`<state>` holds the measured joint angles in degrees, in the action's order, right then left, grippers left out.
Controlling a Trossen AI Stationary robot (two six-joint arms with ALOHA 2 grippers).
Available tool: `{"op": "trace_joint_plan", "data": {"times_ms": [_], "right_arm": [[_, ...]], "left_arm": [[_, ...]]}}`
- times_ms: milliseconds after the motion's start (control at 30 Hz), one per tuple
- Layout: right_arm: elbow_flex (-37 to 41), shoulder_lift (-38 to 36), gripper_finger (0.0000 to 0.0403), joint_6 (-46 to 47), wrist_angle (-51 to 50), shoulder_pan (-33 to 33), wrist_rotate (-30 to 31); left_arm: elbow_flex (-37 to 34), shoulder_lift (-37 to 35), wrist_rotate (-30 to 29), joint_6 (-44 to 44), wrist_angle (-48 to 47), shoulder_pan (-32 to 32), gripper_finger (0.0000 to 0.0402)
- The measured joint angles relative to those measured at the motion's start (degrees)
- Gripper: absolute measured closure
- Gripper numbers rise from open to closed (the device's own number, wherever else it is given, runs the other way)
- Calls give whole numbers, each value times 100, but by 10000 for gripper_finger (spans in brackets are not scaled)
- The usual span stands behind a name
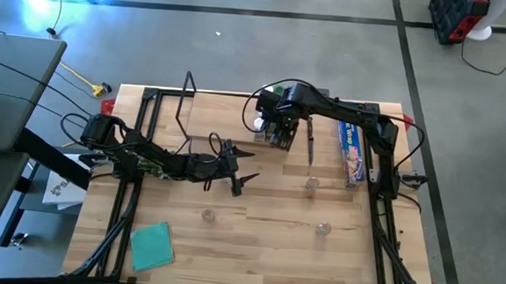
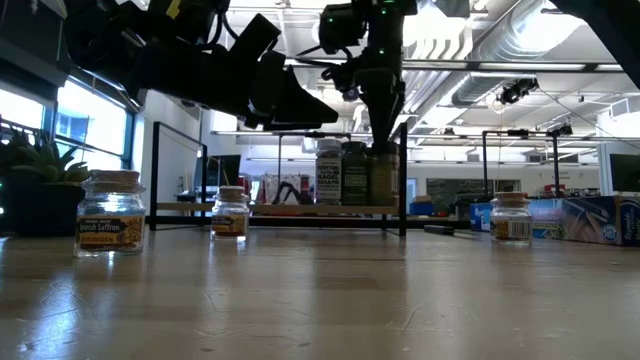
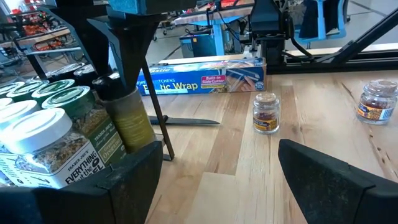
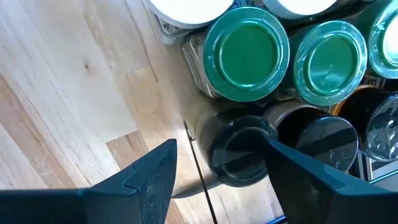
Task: Shelf spices
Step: Adjust the black seasoning bottles on the shelf, then adjust the seasoning bottles on the shelf
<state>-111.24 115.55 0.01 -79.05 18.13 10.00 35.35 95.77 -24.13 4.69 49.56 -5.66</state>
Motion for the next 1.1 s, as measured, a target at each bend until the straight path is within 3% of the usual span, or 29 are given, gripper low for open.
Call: {"op": "trace_joint_plan", "data": {"times_ms": [333, 533, 700, 867, 1100], "right_arm": [[-37, 2, 167, 21, -144, -5, 371], [-635, 6, 167, 159, -597, -169, 571], [-1079, -4, 177, -307, -206, -364, 586], [-798, -4, 249, -544, 478, -274, 169], [-282, 2, 380, -437, 1101, 109, 147]], "left_arm": [[0, 0, 1, -2, 0, 0, 87], [-2, -3, 118, -71, 126, -22, 87], [-4, -286, -198, -349, -10, -54, 87], [-4, -921, -565, -662, -854, 60, 87], [-4, -1544, -580, -761, -1685, 158, 87]]}}
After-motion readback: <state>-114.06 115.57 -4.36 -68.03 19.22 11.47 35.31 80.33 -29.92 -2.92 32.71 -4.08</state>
